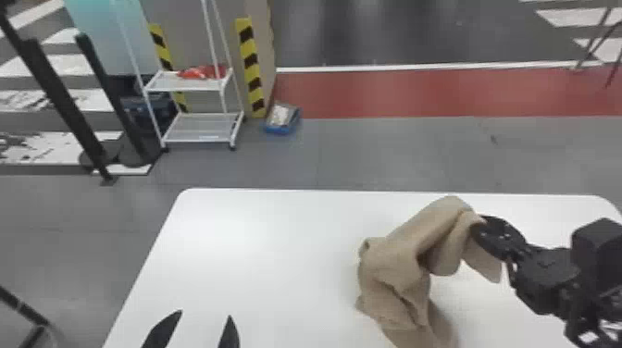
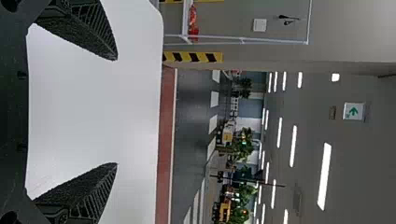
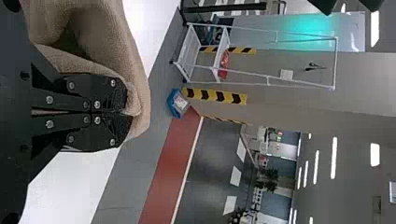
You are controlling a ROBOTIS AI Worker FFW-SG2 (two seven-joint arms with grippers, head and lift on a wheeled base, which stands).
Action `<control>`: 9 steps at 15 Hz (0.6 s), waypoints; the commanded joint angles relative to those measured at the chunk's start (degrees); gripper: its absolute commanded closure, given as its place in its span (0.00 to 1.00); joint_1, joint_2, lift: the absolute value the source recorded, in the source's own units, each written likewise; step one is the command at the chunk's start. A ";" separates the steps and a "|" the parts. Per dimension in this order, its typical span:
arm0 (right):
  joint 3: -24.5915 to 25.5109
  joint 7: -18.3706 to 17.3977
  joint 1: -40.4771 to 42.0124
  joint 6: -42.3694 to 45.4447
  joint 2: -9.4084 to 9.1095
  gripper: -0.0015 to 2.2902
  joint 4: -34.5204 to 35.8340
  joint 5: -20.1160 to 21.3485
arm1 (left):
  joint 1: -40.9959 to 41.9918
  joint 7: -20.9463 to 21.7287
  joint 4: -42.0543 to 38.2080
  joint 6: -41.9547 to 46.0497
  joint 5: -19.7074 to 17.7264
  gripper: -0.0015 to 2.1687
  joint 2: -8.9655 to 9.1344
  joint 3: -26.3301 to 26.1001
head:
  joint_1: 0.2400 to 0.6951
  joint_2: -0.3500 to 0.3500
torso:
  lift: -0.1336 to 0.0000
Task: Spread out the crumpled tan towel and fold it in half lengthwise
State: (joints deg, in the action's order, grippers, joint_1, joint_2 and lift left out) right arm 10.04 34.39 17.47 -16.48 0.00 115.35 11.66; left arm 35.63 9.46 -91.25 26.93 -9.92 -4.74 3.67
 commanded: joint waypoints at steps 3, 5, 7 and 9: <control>-1.69 0.85 -3.06 3.16 -0.05 0.57 -0.57 -3.13 | -0.56 0.03 0.73 0.00 -0.01 0.03 0.00 -0.06 | 1.00 0.58 | 1.00; -5.73 0.94 -5.96 7.73 -0.05 0.57 -3.47 -4.89 | -0.56 0.03 0.73 0.00 -0.10 0.03 0.00 0.02 | 1.00 0.61 | 1.00; -8.81 0.85 -7.89 8.61 -0.05 0.57 -5.67 -4.28 | -0.39 0.03 0.73 0.53 -0.28 0.03 -0.09 0.20 | 1.00 0.69 | 1.00; -8.28 0.77 -8.42 9.49 -0.05 0.57 -6.72 -5.33 | -0.30 0.03 0.73 0.53 -0.36 0.03 -0.09 0.37 | 1.00 0.74 | 1.00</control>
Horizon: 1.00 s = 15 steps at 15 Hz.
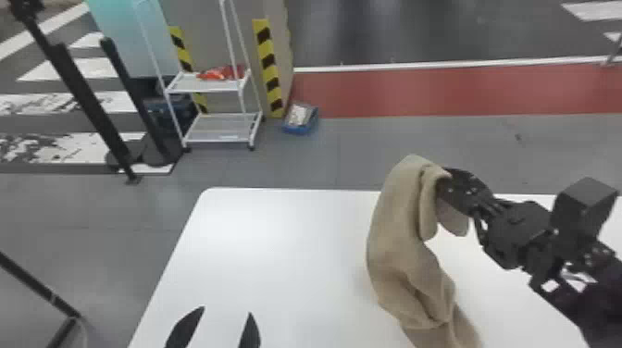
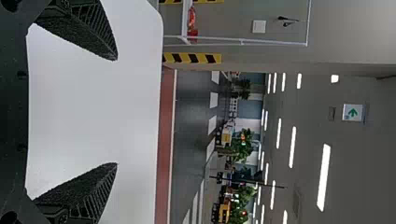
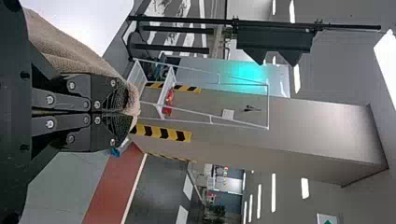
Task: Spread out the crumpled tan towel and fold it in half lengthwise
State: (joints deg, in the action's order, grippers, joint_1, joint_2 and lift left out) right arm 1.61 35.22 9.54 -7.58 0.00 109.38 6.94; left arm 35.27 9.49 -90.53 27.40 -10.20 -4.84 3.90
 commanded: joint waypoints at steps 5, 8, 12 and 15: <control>-4.60 0.91 -4.35 1.29 -0.05 0.56 -4.53 2.29 | -0.46 0.09 -0.09 -0.11 0.09 0.03 0.00 -0.39 | 1.00 0.77 | 1.00; -13.39 0.91 -7.95 7.97 -0.05 0.56 -11.91 7.91 | -0.29 0.09 -0.09 -0.29 0.00 0.03 0.00 0.05 | 1.00 0.86 | 1.00; -20.33 2.40 -10.24 12.89 -0.05 0.56 -14.46 8.35 | 0.06 0.09 0.00 -0.11 -0.35 0.03 0.00 0.75 | 1.00 1.00 | 1.00; -20.59 1.52 -14.28 15.00 -0.05 0.47 -22.02 7.47 | 0.06 0.09 0.00 -0.11 -0.43 0.03 0.00 0.75 | 1.00 1.00 | 1.00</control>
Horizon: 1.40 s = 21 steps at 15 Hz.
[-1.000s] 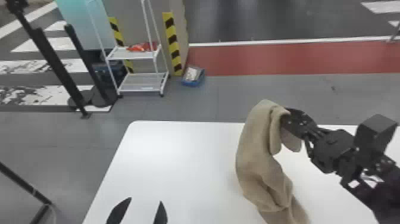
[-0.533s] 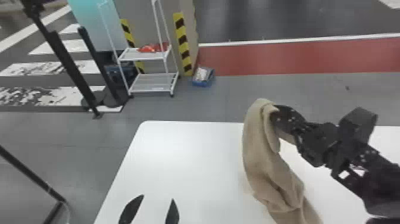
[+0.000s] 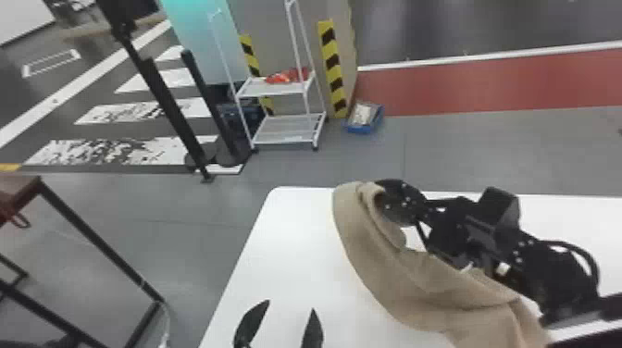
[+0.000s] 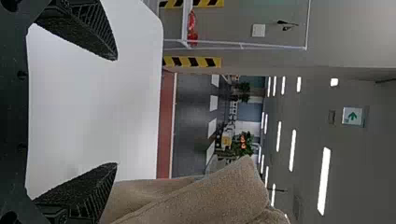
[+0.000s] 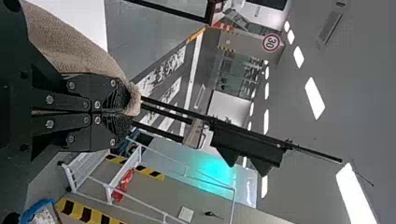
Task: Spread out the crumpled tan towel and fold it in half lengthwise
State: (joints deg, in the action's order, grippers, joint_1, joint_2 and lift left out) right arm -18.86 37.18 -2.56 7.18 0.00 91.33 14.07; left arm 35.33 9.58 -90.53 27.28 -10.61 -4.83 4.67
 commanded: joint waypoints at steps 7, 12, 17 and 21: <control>0.41 -5.72 -13.26 -9.60 -0.05 0.02 -23.12 7.02 | -0.62 0.00 0.88 0.00 0.07 0.03 0.17 -0.10 | 1.00 1.00 | 1.00; 1.81 -6.16 -13.97 -20.15 -0.05 0.02 -22.33 8.43 | -0.53 0.00 0.88 0.00 0.16 0.03 0.17 -0.28 | 1.00 0.97 | 1.00; 2.08 -6.69 -14.32 -41.06 -0.05 0.02 -17.32 8.52 | -0.53 0.09 0.88 0.00 0.16 0.03 0.17 -0.36 | 1.00 0.90 | 1.00; 2.69 -1.41 -13.88 -57.24 -0.05 0.02 -10.38 10.10 | -0.62 0.09 1.06 0.00 0.16 0.03 0.00 -0.28 | 1.00 0.86 | 1.00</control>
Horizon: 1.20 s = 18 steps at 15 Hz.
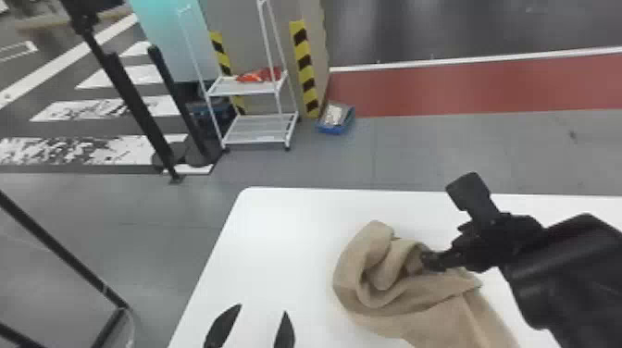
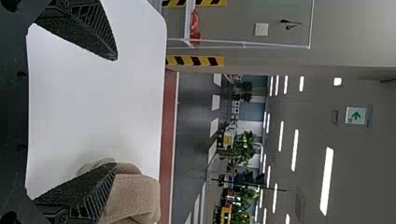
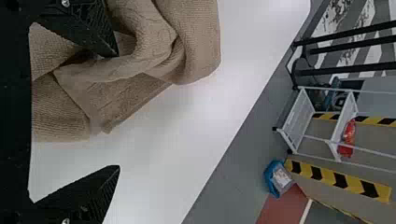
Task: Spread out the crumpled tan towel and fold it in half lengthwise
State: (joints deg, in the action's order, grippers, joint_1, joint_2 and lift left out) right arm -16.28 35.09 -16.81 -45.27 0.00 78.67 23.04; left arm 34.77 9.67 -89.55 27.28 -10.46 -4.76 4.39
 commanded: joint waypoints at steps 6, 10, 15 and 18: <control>0.29 8.68 8.02 -11.47 -0.05 0.04 16.25 3.42 | -0.31 0.09 0.25 0.00 0.00 0.03 -0.07 0.01 | 1.00 0.84 | 1.00; -5.78 14.39 15.40 -14.98 -0.05 0.06 23.98 11.24 | -0.67 0.09 0.69 0.00 -0.09 0.03 -0.07 0.10 | 1.00 0.95 | 1.00; -8.42 16.67 20.76 -19.91 4.48 0.11 29.52 14.49 | -0.67 0.18 0.87 0.00 -0.09 0.03 -0.07 0.10 | 1.00 0.99 | 1.00; -8.42 16.76 22.96 -19.73 6.94 0.17 30.84 15.72 | -0.67 0.26 0.96 0.00 0.00 0.03 0.02 -0.17 | 1.00 0.97 | 1.00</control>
State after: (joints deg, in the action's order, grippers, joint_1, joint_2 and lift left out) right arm -24.72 51.88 5.28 -65.00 5.98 109.10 38.25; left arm 34.10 9.91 -88.65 27.28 -10.55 -4.78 4.39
